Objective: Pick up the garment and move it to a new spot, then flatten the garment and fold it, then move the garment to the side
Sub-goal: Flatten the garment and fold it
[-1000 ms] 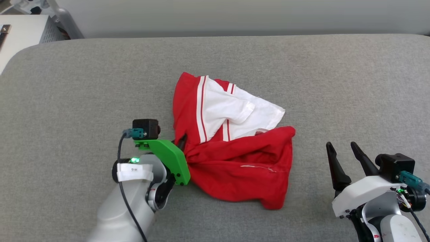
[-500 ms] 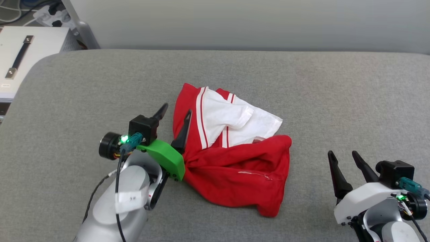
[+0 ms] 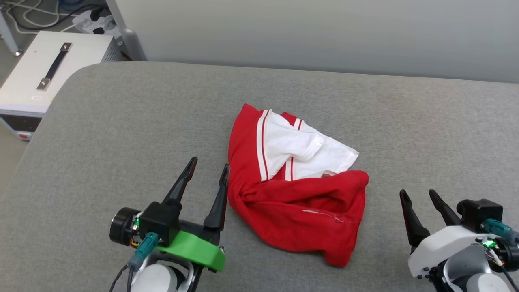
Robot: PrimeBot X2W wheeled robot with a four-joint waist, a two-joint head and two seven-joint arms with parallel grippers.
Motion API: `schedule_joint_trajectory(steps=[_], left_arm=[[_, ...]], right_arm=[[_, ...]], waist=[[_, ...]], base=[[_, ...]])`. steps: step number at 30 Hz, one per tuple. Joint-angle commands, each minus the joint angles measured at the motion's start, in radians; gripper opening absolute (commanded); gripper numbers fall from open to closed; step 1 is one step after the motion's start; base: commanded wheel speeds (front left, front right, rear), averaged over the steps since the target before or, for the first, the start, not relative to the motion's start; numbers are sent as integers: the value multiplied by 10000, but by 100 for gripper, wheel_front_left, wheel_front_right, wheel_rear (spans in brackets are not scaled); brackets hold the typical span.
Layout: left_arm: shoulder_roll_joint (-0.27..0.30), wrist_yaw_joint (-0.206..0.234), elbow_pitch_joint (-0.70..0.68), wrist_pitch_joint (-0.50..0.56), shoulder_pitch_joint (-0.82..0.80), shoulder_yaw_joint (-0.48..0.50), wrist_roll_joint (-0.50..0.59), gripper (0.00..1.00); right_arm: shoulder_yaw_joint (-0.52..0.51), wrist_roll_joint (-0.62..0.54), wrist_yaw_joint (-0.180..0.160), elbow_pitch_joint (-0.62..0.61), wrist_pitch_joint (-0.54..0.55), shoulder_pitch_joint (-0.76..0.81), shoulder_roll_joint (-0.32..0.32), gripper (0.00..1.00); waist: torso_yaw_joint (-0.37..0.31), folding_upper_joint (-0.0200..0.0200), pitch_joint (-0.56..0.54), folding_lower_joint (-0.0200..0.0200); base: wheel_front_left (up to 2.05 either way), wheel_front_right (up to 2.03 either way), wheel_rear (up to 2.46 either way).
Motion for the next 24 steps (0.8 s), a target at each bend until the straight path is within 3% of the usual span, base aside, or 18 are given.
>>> schedule_joint_trajectory(steps=[1, 6, 16, 20, 24], left_arm=[[-110, -125, -85, -57, 81, 81, 159, 100], [-479, -442, -127, -58, -41, 366, 462, 100], [-1027, -865, 30, -58, -336, 536, 717, 100], [-1162, -951, 64, -58, -462, 547, 738, 100], [-1249, -1006, 79, -58, -530, 524, 739, 100]], right_arm=[[65, -38, -9, -79, 168, -98, -160, 100], [658, 44, -9, -12, 1999, -1019, -1018, 100], [1692, 1368, -9, 1494, 7263, -3887, -2227, 100], [1590, 1315, -9, 2306, 7923, -4787, -2270, 100], [1477, 893, -9, 3153, 7854, -5373, -2285, 100]], waist=[[198, 0, 156, 0], [627, 0, 497, 0], [1756, 0, 1252, 0], [2212, 0, 1535, 0], [2582, 0, 1719, 0]], base=[[0, 0, 0], [0, 0, 0], [0, 0, 0], [0, 0, 0], [0, 0, 0]])
